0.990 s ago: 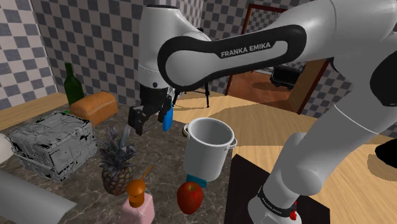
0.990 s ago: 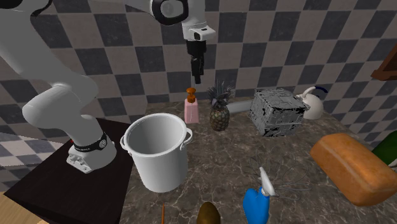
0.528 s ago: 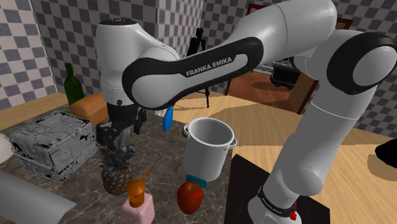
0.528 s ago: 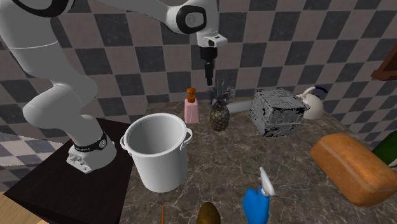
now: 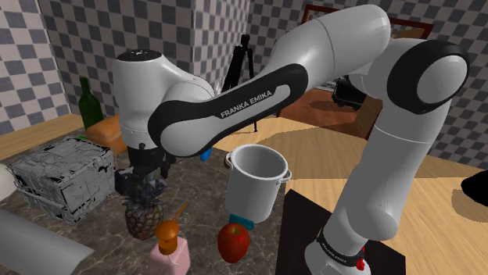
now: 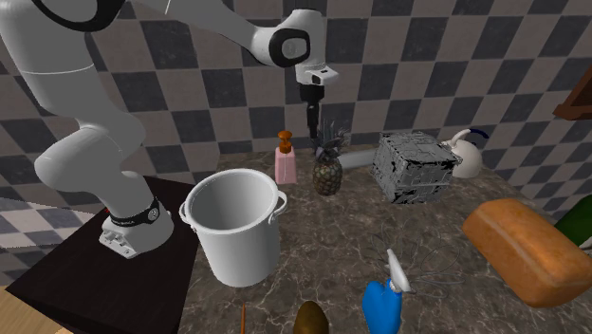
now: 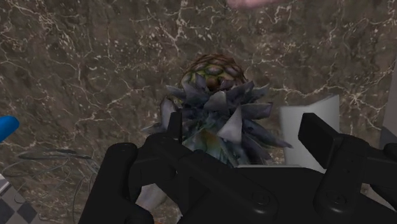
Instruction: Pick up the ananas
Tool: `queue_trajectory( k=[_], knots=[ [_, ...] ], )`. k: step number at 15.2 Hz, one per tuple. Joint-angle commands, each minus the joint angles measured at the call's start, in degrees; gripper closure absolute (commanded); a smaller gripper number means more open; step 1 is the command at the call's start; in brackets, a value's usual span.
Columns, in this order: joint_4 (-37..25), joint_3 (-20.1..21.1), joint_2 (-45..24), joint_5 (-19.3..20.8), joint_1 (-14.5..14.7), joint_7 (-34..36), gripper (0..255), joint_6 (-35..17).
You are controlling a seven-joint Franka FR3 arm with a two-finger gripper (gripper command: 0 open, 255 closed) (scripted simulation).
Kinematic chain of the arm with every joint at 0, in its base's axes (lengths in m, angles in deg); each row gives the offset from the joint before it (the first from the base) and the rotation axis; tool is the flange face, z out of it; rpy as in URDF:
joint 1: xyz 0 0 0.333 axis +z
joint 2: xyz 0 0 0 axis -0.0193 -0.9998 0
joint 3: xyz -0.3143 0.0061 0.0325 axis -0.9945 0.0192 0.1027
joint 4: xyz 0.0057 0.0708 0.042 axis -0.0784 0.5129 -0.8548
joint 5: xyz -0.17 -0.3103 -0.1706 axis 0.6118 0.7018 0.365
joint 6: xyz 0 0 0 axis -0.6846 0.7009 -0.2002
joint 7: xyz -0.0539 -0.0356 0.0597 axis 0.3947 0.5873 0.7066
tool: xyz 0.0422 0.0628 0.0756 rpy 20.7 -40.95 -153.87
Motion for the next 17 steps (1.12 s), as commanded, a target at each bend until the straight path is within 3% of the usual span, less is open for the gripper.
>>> queue_trajectory(
  k=[1, 2, 11, 17],
  knots=[
    [0.5, -0.1, -0.2, 0.2, 0.0, 0.1, 0, -0.7],
    [0.6, 0.0, -0.2, 0.2, 0.0, 0.2, 255, -0.8],
    [0.5, -0.1, -0.2, 0.2, 0.0, 0.1, 255, -0.7],
    [-2.2, 0.1, 1.6, -1.4, -0.2, -1.3, 255, 3.5]
  ],
)
